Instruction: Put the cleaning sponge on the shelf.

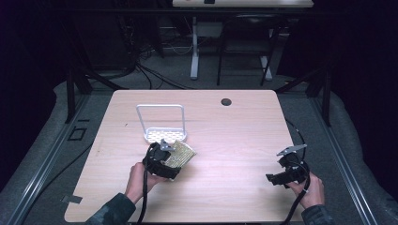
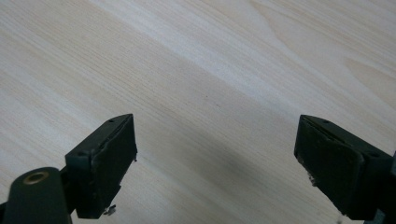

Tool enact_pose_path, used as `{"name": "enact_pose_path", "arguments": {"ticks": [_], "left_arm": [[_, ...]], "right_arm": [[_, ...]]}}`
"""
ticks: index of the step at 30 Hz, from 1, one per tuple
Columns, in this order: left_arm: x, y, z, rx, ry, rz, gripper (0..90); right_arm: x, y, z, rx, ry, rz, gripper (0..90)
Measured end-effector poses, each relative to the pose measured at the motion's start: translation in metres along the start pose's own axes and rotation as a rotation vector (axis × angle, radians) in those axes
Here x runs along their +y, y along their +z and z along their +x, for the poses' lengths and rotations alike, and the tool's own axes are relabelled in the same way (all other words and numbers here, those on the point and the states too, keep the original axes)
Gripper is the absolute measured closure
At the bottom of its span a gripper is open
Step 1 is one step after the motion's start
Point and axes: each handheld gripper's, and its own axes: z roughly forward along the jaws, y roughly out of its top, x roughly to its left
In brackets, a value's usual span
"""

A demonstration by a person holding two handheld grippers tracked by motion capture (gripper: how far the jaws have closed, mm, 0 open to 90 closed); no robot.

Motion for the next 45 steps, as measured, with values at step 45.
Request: {"name": "enact_pose_path", "arguments": {"ticks": [45], "left_arm": [[0.013,0.006,0.062,0.198,-0.196,-0.070,28.4]], "right_arm": [[0.002,-0.001,0.002,0.005,-0.006,-0.017,12.7]]}}
